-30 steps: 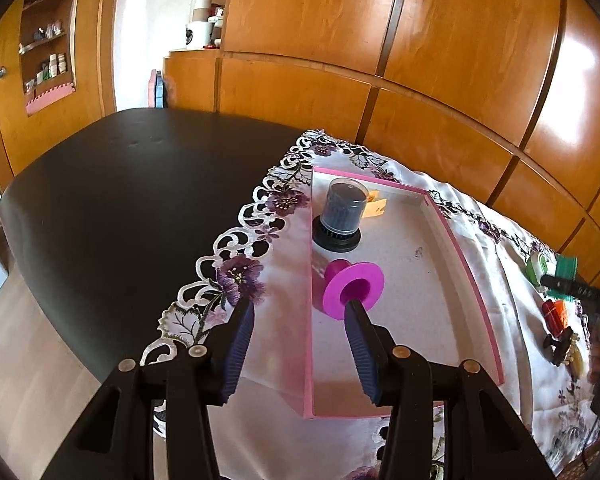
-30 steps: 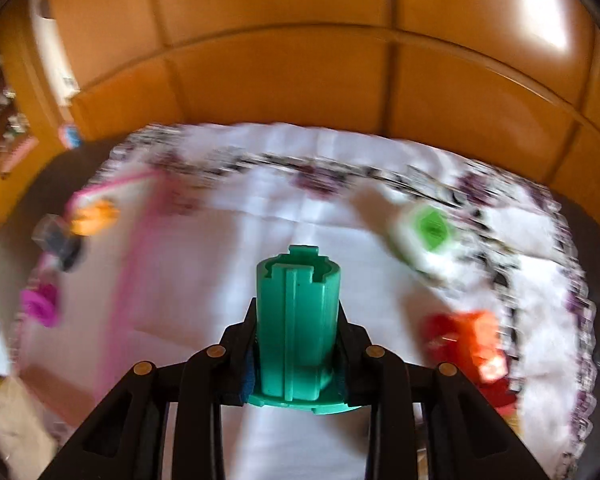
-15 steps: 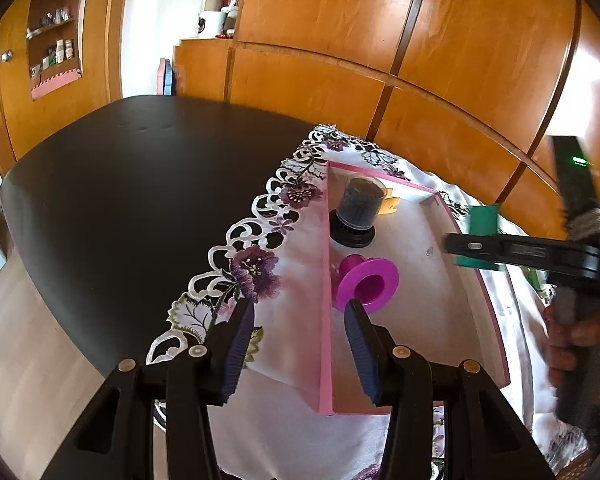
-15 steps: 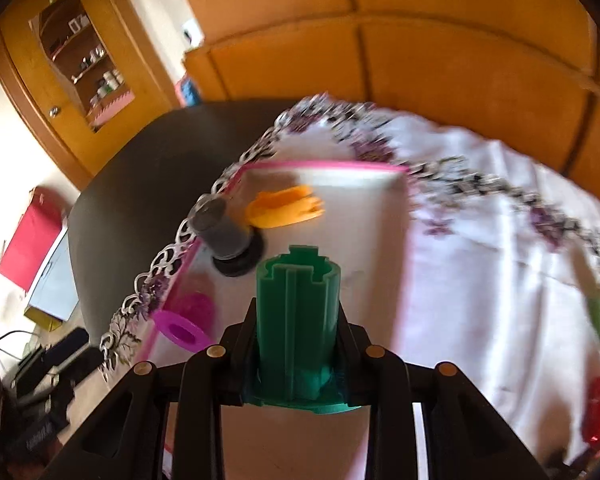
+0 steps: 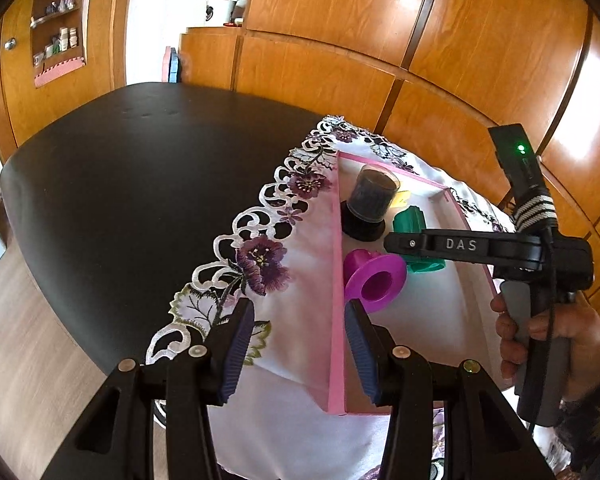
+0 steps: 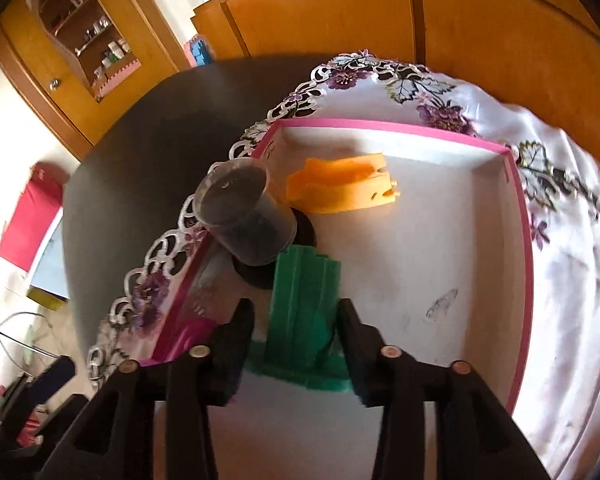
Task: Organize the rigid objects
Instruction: 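Carry the green piece into the tray with the right tool and lower it, then move the left tool to the green-white plug device on the cloth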
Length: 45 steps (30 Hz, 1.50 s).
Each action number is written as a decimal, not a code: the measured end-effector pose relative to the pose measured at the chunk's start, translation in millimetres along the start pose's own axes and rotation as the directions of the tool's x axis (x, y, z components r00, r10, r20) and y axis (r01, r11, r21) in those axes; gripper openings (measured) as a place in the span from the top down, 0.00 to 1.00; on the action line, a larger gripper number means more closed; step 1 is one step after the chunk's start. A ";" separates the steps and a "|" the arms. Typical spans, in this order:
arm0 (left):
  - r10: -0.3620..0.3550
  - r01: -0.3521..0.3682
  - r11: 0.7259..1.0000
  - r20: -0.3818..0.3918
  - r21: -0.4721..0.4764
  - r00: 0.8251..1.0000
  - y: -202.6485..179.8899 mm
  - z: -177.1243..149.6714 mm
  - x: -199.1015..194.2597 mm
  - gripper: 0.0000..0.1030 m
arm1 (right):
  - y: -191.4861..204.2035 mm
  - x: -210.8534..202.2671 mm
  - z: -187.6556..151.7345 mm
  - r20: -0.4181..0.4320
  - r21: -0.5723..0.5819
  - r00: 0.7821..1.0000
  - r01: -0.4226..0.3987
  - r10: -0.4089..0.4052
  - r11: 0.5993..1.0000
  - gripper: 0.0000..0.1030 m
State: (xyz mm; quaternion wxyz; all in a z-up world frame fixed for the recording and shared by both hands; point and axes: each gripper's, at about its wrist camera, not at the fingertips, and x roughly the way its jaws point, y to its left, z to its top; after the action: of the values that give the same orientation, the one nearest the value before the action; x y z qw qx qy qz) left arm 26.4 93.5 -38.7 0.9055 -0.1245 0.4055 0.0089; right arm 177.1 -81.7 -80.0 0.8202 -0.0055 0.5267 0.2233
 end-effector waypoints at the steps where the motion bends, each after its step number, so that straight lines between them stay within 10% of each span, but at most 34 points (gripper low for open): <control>1: 0.000 0.000 1.000 0.001 0.002 1.000 -1.1 0.0 -0.5 0.54 | -1.3 -2.3 -1.3 0.004 0.001 1.000 0.003 -0.003 1.000 0.57; 30: -0.042 0.037 0.982 0.019 0.187 0.999 -67.4 -4.2 -17.3 0.53 | -71.1 -138.8 -65.3 0.243 0.085 0.960 0.125 -0.142 0.988 0.56; 45: -0.102 0.100 0.939 -0.013 0.329 0.995 -126.6 -7.7 -14.3 0.53 | -210.9 -236.2 -120.1 0.301 0.393 0.857 0.289 -0.419 0.873 0.56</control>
State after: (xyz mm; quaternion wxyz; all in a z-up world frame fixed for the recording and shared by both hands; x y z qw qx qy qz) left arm 25.9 -29.8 -5.5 0.9137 0.0080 0.3924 -0.1052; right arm 70.5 -386.1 23.4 0.9216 0.0785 0.3789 -0.0295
